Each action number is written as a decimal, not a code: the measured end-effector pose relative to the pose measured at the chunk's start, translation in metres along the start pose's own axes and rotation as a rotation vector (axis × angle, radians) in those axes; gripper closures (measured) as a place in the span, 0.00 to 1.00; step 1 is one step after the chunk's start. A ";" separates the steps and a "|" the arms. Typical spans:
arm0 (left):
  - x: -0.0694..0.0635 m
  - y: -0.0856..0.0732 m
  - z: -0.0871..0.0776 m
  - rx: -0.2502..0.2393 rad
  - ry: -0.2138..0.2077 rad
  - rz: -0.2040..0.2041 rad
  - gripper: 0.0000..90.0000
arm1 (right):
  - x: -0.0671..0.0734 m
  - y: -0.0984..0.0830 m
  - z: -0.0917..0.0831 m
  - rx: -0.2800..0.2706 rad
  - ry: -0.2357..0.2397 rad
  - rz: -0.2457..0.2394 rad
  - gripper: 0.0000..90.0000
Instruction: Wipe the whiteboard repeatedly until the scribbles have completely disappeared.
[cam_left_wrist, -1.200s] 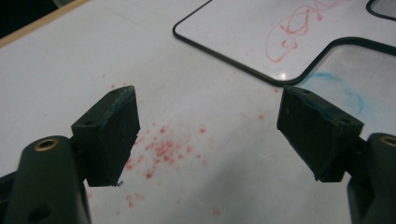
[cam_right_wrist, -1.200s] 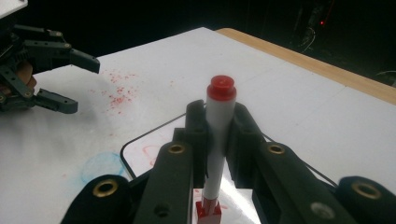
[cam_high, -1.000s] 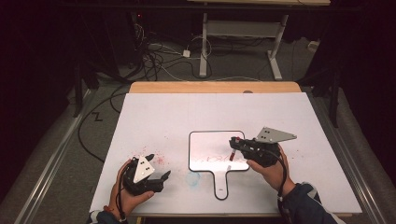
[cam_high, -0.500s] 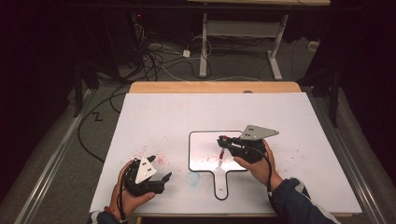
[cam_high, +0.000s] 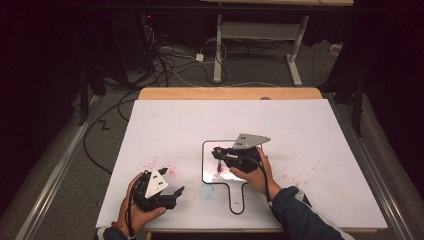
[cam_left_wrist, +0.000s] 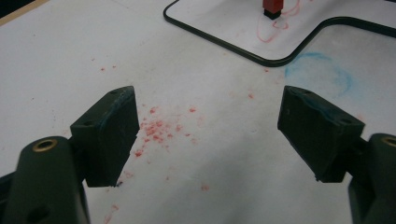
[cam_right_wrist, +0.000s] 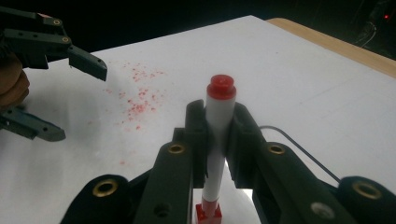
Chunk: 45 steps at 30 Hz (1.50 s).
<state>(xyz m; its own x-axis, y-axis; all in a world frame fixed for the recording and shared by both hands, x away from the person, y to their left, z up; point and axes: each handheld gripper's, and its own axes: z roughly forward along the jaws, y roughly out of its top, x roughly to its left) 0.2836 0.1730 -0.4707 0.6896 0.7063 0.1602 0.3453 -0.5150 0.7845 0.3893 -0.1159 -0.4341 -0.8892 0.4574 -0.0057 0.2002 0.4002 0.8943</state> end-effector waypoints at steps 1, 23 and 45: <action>0.000 0.000 0.000 0.002 -0.004 0.002 0.22 | 0.001 0.001 0.002 0.001 0.009 -0.005 0.90; -0.002 0.000 0.002 0.014 -0.012 0.009 0.22 | -0.011 -0.006 -0.026 0.064 -0.077 -0.040 0.90; -0.004 0.002 0.005 0.026 -0.020 0.020 0.22 | -0.008 -0.022 -0.052 0.036 -0.086 -0.012 0.90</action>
<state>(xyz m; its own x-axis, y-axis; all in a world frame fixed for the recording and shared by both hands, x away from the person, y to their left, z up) 0.2841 0.1667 -0.4726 0.7087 0.6864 0.1633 0.3480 -0.5414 0.7653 0.3709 -0.1696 -0.4302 -0.8532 0.5185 -0.0560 0.2057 0.4334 0.8774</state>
